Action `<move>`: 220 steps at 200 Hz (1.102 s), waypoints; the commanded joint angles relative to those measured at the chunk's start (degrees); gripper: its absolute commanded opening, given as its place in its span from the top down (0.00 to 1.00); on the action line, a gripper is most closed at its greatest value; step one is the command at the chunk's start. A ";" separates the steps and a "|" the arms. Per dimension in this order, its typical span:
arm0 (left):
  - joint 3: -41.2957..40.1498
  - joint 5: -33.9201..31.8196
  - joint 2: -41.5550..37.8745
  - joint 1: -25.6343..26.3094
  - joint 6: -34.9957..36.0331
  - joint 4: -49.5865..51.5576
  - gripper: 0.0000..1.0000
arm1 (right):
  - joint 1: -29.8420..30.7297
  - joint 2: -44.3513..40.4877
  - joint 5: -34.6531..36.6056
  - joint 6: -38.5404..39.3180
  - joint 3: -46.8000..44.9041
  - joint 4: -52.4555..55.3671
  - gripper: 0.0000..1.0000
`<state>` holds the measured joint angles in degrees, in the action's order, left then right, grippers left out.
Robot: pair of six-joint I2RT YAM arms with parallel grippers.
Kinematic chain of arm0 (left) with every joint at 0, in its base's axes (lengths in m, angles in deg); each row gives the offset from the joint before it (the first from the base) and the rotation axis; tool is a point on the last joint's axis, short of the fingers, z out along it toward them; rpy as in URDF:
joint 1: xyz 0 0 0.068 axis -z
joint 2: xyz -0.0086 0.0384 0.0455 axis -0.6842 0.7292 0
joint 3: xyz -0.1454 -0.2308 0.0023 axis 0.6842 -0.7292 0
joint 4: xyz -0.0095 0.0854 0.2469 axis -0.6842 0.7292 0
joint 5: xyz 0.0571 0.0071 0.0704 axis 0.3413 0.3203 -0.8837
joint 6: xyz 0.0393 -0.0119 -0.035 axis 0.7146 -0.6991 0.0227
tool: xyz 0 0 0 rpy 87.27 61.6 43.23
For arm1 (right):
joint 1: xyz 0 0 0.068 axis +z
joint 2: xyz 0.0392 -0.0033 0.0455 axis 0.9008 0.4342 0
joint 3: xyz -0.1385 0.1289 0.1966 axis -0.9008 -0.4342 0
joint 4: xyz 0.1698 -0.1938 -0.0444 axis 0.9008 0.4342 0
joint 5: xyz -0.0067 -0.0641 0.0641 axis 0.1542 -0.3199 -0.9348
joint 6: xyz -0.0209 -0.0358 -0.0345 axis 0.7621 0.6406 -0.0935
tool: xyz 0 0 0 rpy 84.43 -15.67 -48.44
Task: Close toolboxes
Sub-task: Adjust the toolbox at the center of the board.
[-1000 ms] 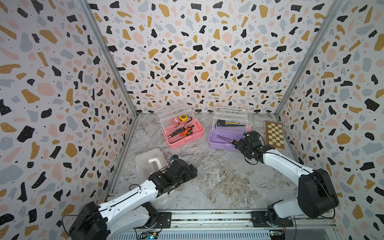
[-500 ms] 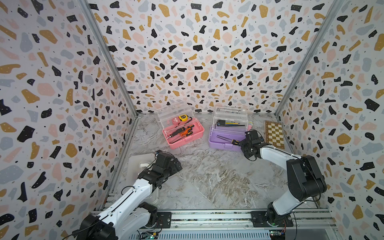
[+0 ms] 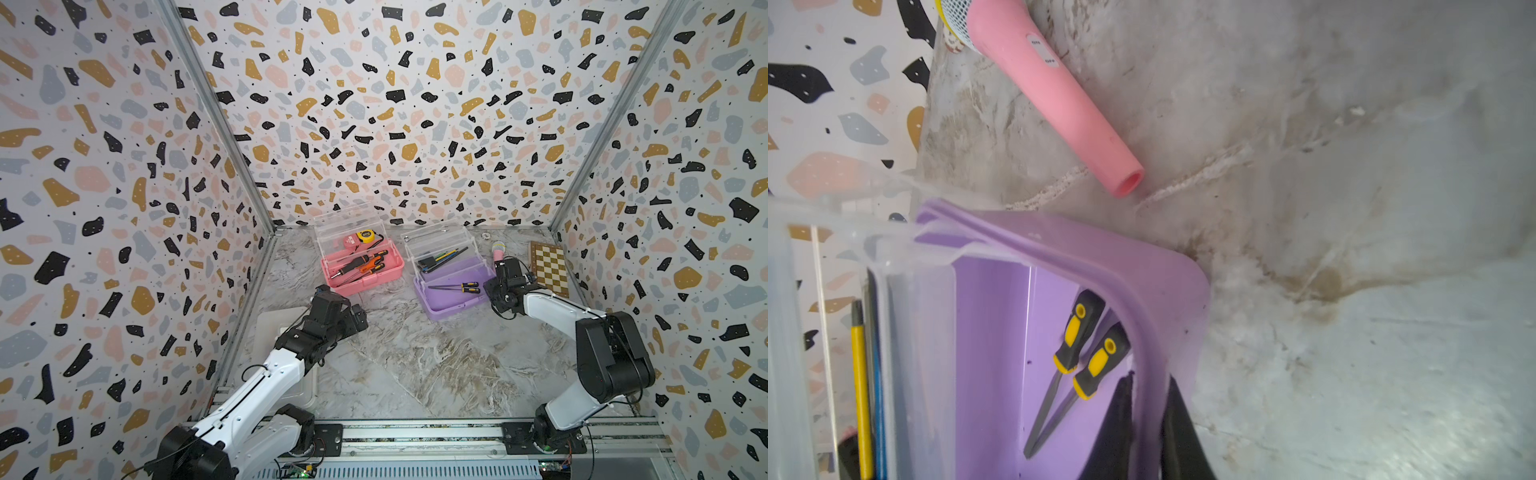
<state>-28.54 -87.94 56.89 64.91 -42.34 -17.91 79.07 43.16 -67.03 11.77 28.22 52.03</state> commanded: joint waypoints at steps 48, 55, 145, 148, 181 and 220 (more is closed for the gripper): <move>5.72 3.46 2.80 -0.31 3.16 -3.01 0.01 | -1.39 -14.89 0.49 18.84 -7.45 9.60 1.00; 5.94 3.97 3.18 -0.38 3.21 -3.06 0.01 | -1.60 -16.47 0.18 21.01 -7.88 10.19 1.00; -0.92 12.84 5.40 -0.45 -1.37 -5.71 0.08 | -2.15 -22.55 -7.72 35.53 -9.25 13.23 1.00; -1.18 12.84 5.25 -0.40 -1.39 -5.71 0.08 | -2.15 -22.36 -7.99 35.57 -9.29 13.03 1.00; -4.32 13.05 3.96 -0.47 -1.96 -5.59 0.17 | -2.24 -19.91 -9.20 34.83 -9.25 11.68 0.93; -6.03 14.95 6.01 -0.39 -3.12 -9.14 0.28 | -2.33 -19.54 -10.25 34.84 -9.04 10.98 0.77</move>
<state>-33.74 -75.06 62.01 64.72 -44.55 -22.65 76.54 24.85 -75.60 44.47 18.66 65.04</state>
